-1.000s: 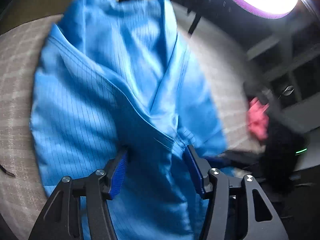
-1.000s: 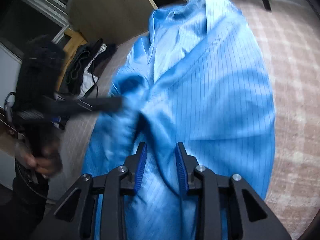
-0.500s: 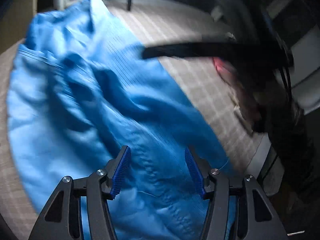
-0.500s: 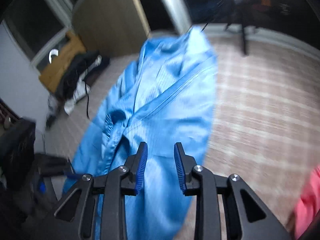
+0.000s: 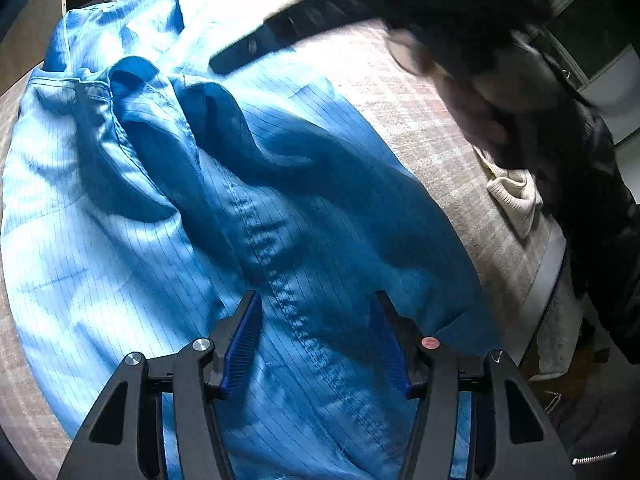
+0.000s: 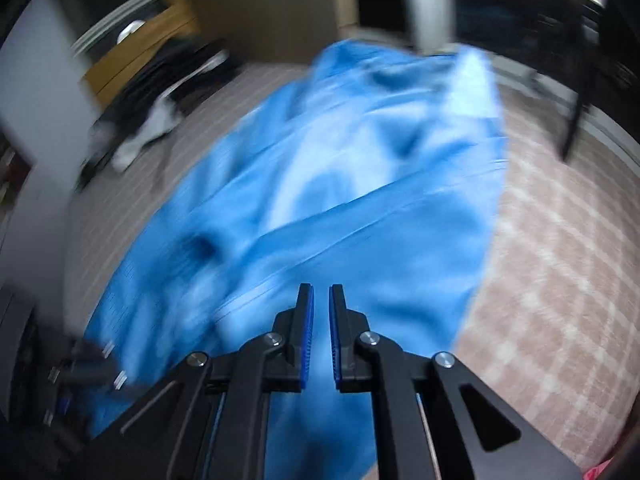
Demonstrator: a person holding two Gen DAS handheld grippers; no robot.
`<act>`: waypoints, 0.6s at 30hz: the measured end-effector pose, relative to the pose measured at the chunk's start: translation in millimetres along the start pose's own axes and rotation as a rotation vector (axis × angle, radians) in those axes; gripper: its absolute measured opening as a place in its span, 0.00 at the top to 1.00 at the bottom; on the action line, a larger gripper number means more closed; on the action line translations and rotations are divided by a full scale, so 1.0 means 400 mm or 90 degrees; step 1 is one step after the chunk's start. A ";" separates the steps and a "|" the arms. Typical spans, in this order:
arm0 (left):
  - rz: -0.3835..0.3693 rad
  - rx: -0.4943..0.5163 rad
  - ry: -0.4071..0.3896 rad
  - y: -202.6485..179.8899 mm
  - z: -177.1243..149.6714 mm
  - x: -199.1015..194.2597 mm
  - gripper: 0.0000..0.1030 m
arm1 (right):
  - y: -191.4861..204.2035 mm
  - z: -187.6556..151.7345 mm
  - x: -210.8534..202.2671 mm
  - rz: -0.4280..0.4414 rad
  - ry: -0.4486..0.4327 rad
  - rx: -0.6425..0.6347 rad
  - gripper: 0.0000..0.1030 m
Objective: Fold clothes
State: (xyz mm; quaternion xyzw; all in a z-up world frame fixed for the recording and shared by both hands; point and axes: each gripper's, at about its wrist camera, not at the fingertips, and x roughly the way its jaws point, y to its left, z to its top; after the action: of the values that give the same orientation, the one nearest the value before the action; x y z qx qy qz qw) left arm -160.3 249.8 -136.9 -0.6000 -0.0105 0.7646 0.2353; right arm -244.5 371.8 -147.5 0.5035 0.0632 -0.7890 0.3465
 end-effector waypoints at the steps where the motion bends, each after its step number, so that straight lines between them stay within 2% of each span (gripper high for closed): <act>1: -0.002 -0.001 0.000 0.002 0.001 0.000 0.47 | 0.024 -0.006 0.001 0.011 0.007 -0.017 0.91; 4: -0.010 -0.009 -0.002 0.003 0.004 0.002 0.47 | 0.063 -0.004 0.053 -0.009 0.031 -0.048 0.91; 6: -0.011 -0.008 -0.003 -0.004 0.000 0.001 0.46 | 0.036 0.018 0.096 -0.029 0.034 -0.007 0.92; 8: -0.012 -0.014 -0.005 -0.002 -0.003 -0.020 0.46 | 0.000 0.035 0.083 0.023 0.006 0.058 0.92; 11: -0.014 -0.024 -0.008 0.000 -0.008 -0.050 0.46 | -0.025 0.026 -0.024 0.062 -0.054 0.105 0.91; 13: -0.009 -0.026 -0.030 0.008 -0.025 -0.104 0.46 | -0.029 -0.012 -0.120 0.059 -0.094 0.112 0.90; 16: -0.006 -0.047 -0.060 0.039 -0.069 -0.191 0.46 | -0.013 -0.143 -0.280 0.035 -0.147 0.148 0.88; 18: 0.000 -0.061 -0.065 0.061 -0.112 -0.231 0.46 | 0.023 -0.235 -0.328 0.031 -0.158 0.173 0.88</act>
State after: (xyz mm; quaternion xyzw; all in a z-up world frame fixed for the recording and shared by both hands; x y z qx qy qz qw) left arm -111.9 181.7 -72.5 -0.5707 -0.0588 0.7929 0.2053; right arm -135.1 470.5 -80.6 0.4458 -0.0996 -0.8376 0.2995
